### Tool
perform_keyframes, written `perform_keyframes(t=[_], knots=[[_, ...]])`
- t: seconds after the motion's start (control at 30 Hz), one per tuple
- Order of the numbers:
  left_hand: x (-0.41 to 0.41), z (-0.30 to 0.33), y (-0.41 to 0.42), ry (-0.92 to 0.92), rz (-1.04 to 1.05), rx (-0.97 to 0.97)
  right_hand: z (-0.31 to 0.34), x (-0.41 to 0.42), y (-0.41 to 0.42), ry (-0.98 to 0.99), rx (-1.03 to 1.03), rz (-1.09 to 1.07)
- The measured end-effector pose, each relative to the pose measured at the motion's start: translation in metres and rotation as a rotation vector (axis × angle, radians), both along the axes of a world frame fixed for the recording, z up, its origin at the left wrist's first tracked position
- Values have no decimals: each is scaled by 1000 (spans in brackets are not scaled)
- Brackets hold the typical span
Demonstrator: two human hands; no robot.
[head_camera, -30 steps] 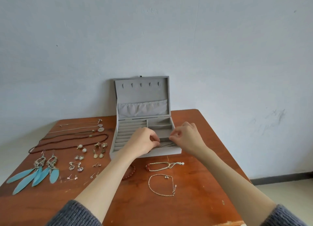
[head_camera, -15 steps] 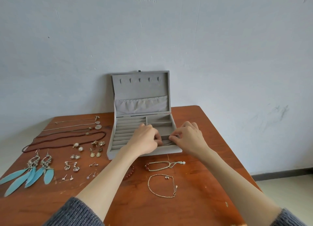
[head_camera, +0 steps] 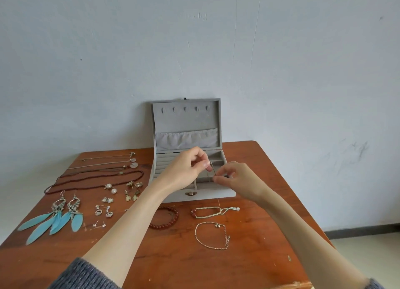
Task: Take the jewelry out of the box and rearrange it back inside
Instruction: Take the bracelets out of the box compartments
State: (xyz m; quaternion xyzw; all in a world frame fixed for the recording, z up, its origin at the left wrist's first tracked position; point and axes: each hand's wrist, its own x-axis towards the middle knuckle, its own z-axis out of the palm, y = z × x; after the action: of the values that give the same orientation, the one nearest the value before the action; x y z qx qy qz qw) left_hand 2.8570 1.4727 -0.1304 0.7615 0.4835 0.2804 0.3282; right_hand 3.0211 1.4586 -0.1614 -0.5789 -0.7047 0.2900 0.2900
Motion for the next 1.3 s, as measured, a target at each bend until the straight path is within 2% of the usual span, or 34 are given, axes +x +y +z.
perform_keyframes(t=[0.17,0.3,0.4,0.6,0.83,0.97,1.13,1.3], knots=[[-11,5,-9,-177,33,-110,15,-4,-20,310,-90,32],[-23,10,-17,-196,46,-182,18,-5,-26,622,-195,49],[-37,9,-25,-196,67,-200,20,-8,-30,707,-249,50],[-62,3,-46,-80,135,-271,20,-24,-45,657,-340,20],[-91,-11,-78,-220,327,-297,-1,-63,-72,666,-344,-74],[-107,-24,-97,-251,419,-331,-15,-82,-86,569,-280,-138],[-120,-42,-108,-120,533,-290,-24,-98,-92,351,-346,-131],[-130,-51,-110,27,565,-278,-25,-104,-90,247,-386,-103]])
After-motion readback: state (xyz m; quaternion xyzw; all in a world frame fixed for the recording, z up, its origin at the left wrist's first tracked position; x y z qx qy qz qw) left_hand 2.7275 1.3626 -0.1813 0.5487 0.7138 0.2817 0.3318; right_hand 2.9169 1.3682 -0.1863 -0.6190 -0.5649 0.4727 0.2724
